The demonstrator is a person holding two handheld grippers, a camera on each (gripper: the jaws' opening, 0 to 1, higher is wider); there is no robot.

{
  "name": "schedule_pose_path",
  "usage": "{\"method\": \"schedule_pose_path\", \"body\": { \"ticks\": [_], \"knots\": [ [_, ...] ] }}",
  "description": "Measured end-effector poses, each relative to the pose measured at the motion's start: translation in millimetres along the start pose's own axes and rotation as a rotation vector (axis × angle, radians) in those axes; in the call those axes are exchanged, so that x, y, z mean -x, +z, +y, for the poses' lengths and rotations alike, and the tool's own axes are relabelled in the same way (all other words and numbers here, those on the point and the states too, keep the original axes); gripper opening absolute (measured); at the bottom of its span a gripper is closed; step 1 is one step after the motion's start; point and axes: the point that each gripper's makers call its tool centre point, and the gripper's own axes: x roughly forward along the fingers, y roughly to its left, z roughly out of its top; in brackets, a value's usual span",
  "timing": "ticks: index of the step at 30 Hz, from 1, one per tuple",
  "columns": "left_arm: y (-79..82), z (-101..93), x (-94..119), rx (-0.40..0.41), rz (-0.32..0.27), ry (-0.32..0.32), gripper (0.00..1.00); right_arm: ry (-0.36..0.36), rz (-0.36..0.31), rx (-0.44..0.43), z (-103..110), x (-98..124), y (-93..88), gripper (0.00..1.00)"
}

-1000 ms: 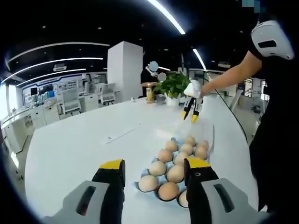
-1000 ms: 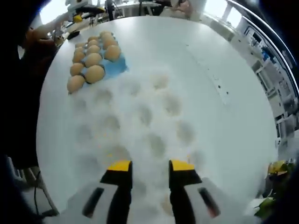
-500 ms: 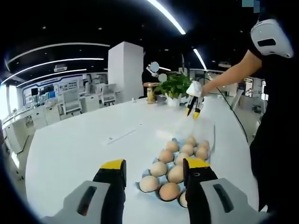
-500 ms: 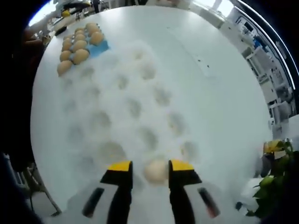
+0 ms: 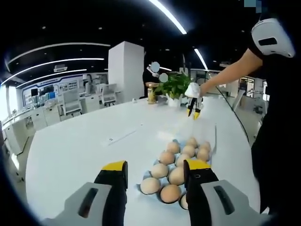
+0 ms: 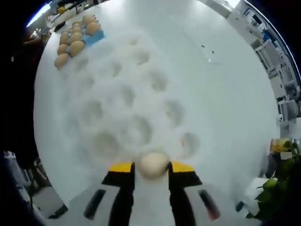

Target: Place the egg into an empty slot of the egg tray after lifting it from the table, then release the egg inside the slot.

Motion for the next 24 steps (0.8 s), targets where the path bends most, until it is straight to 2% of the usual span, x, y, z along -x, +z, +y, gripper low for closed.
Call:
{"method": "schedule_pose_path", "body": {
  "ticks": [7,11,14,16,17,18,21,24],
  "knots": [
    [-3.0,-0.1,-0.9,0.005,0.011,-0.003,0.46,0.026,0.013,-0.007,1.2,-2.8,-0.6,0.29],
    [-1.2,-2.6,-0.4,-0.001,0.015,-0.009,0.45,0.082,0.001,-0.052,0.6,-1.4,-1.3,0.28],
    [1.0,2.3,2.3,0.0,0.013,0.003,0.45,0.11,-0.021,-0.123,0.4,-0.5,-0.8,0.28],
    [2.1,2.9,2.6,0.0,0.01,0.005,0.45,0.12,-0.049,-0.2,0.0,0.3,1.3,0.25],
    [2.0,3.0,2.6,-0.007,0.014,0.008,0.45,0.138,-0.063,-0.281,-0.2,1.7,0.6,0.25],
    [2.6,3.0,2.5,-0.008,0.012,0.009,0.45,0.142,-0.081,-0.275,-1.6,1.7,-0.6,0.25],
    [3.5,0.5,1.9,-0.009,0.011,0.005,0.45,0.128,-0.076,-0.218,-0.2,1.2,-1.8,0.25],
    [2.9,-1.9,0.5,-0.008,0.017,-0.004,0.44,0.09,-0.021,-0.075,2.2,-2.4,-3.4,0.26]
  ]
}}
